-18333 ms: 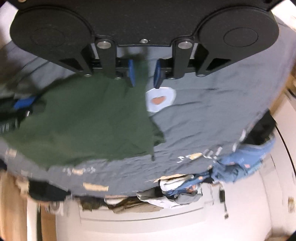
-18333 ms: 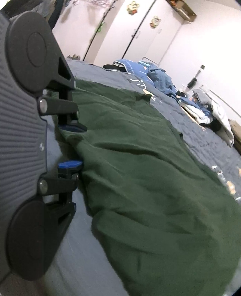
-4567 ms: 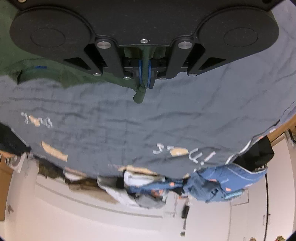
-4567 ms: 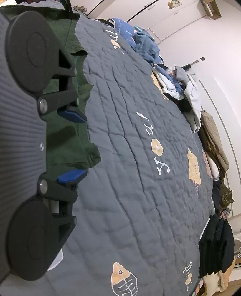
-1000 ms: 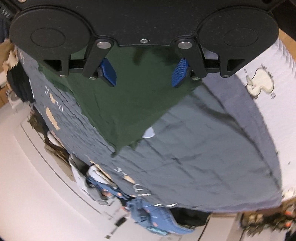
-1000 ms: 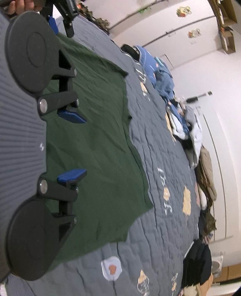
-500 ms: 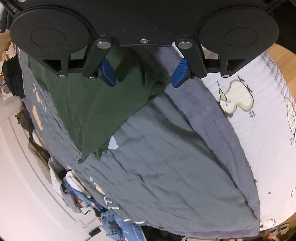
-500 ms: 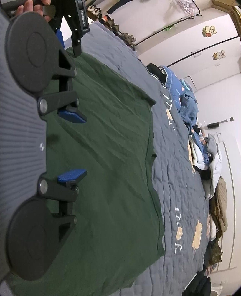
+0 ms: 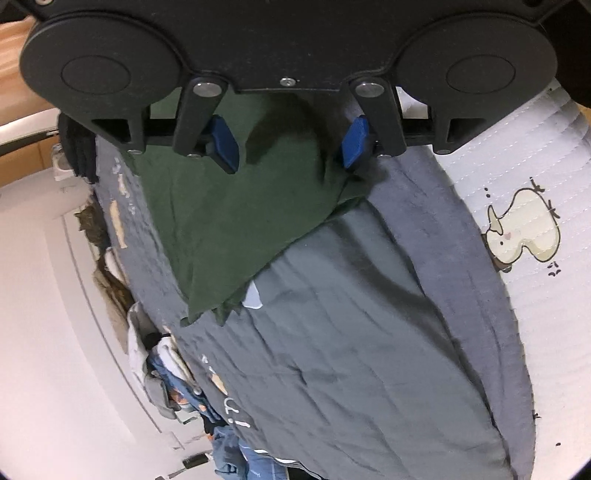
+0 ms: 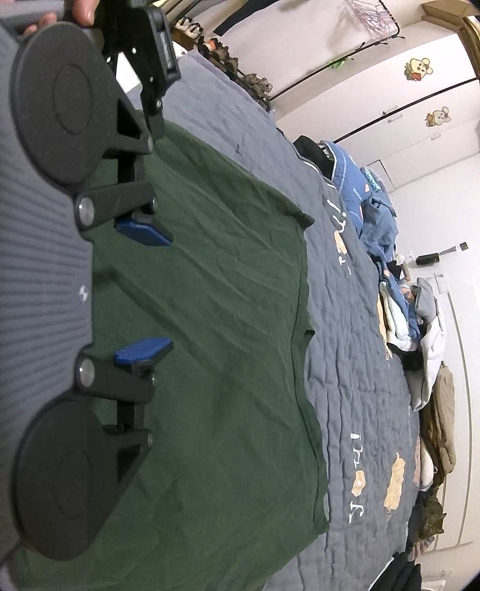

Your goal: Fold clothes

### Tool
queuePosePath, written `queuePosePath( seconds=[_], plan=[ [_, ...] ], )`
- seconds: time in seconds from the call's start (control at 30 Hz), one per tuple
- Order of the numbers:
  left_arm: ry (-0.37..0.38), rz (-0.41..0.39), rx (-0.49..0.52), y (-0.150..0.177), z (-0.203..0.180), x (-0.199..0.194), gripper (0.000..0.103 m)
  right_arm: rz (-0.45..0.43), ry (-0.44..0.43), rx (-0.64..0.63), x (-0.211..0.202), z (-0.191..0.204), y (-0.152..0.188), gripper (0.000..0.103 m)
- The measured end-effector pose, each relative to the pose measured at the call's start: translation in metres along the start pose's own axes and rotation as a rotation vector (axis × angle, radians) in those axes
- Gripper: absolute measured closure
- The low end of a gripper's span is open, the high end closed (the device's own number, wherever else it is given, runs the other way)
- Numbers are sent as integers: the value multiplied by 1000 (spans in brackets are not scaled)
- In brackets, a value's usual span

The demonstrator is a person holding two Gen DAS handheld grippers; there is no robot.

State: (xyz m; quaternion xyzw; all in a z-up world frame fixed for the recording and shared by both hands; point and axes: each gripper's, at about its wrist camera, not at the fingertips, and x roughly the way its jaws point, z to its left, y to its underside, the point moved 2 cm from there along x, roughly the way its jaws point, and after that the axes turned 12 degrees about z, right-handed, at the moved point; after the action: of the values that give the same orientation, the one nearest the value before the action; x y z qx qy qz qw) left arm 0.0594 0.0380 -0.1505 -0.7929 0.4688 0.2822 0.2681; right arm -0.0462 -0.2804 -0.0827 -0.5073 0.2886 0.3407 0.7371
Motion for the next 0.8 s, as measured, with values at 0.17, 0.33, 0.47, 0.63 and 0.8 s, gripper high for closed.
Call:
queuePosePath(
  seconds=[0.17, 0.33, 0.47, 0.63, 0.8],
  plan=[
    [-8, -61, 45, 6, -9, -3, 67, -6, 6, 12, -4, -5, 1, 49],
    [-11, -109, 98, 10, -17, -9, 76, -24, 2, 40, -12, -14, 1, 49],
    [-35, -58, 40, 9, -12, 2, 61, -25, -1, 54, -16, -19, 2, 49],
    [-39, -58, 81, 15, -22, 8, 60, -23, 5, 57, -20, -24, 5, 49],
    [-44, -99, 124, 18, -34, 8, 70, -34, 9, 66, -28, -33, 8, 49]
  ],
)
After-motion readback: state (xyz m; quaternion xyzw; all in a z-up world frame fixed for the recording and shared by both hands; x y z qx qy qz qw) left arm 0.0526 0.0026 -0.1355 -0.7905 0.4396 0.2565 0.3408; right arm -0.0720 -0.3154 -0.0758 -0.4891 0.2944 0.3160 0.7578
